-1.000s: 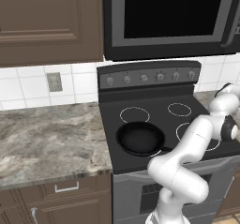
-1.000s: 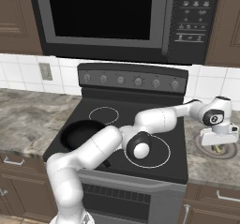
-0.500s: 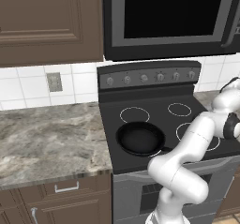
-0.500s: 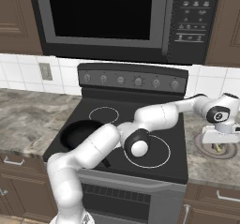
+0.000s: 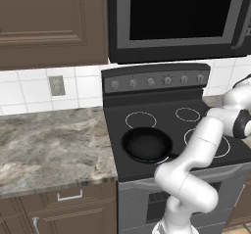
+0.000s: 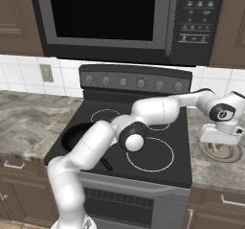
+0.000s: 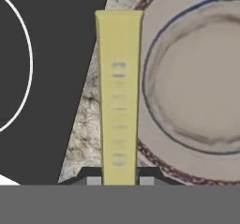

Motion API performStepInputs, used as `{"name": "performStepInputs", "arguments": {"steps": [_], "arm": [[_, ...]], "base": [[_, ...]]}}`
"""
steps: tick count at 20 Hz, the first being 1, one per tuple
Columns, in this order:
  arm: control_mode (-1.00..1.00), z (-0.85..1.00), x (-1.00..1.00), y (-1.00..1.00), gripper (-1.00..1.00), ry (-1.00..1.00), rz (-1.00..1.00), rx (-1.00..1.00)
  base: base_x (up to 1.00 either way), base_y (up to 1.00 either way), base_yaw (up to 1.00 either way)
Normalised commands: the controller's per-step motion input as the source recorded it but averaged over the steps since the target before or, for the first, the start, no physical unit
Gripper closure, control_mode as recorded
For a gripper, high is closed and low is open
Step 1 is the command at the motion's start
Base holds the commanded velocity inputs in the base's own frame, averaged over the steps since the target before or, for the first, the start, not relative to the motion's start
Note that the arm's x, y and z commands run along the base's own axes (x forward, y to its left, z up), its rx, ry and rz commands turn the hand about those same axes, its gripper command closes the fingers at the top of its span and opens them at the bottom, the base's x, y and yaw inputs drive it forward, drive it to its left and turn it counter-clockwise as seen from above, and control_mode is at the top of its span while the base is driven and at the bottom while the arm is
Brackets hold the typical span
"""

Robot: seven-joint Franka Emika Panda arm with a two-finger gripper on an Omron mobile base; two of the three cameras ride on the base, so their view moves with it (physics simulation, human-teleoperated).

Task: Pick up the butter stick and place it in the pan. Then turn on the burner for the pan.

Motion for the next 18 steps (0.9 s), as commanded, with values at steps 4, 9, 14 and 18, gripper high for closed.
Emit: {"name": "performStepInputs", "arguments": {"steps": [4,9,14,18], "arm": [[-1.00,0.00,-0.33,0.74,1.00,-0.04,0.00,0.00],[-1.00,0.04,-0.45,0.69,1.00,-0.08,0.00,0.00],[-1.00,0.16,-0.38,0.64,1.00,-0.07,0.00,0.00],[-1.00,0.21,-0.24,0.63,1.00,-0.03,0.00,-0.02]], "base": [[0.00,0.00,0.00],[0.00,0.00,0.00],[0.00,0.00,0.00],[0.00,0.00,0.00]]}}
